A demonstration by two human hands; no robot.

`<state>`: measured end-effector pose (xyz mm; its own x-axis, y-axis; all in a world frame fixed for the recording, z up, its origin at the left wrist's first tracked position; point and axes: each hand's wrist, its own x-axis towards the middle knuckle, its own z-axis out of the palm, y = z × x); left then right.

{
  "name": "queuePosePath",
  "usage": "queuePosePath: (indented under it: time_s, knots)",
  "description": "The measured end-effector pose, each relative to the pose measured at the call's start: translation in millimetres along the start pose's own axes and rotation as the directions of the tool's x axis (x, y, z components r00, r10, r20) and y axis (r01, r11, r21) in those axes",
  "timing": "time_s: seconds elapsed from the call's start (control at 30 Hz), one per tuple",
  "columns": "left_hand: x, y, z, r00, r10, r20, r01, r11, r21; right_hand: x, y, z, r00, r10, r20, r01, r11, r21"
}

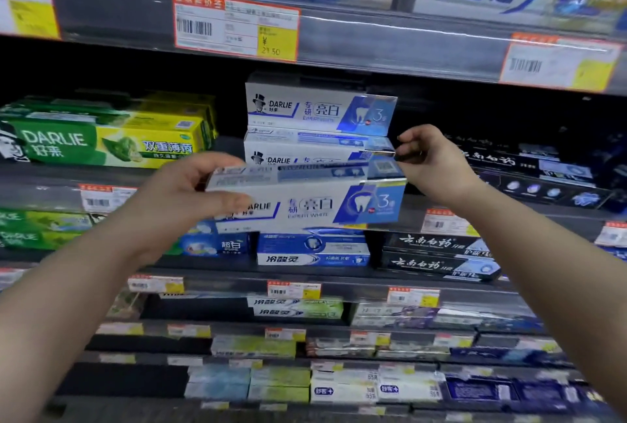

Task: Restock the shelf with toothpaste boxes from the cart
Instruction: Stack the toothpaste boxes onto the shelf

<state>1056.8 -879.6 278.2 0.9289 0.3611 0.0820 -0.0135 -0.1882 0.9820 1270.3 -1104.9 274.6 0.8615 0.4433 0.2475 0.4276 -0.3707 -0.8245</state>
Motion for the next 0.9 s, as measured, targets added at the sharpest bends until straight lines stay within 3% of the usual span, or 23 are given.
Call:
queuePosePath:
  time_s: [0.2,0.47,0.6,0.73,0.9]
  knots:
    - [39,34,1,0.992,0.123,-0.041,-0.122,0.992,0.029,-9,-6,-13,0.999,-0.005,-0.035,0.006,0.999,0.033]
    - [81,37,2,0.987,0.135,-0.084,-0.127,0.988,0.089,-13,-7,-12,1.0,0.004,0.002,-0.004,1.0,-0.013]
    - [82,32,2,0.958,0.196,-0.21,-0.133,0.951,0.28,-9,-5,-7,0.999,0.03,0.02,-0.03,0.999,-0.023]
    - [79,21,9,0.878,0.245,-0.412,-0.048,0.9,0.432,-12,-9,-1,0.994,0.009,0.105,-0.009,1.0,0.0]
    - [61,0,18,0.92,0.23,-0.317,-0.024,0.841,0.541,-17,-12,3,0.994,-0.081,0.076,0.094,0.979,-0.179]
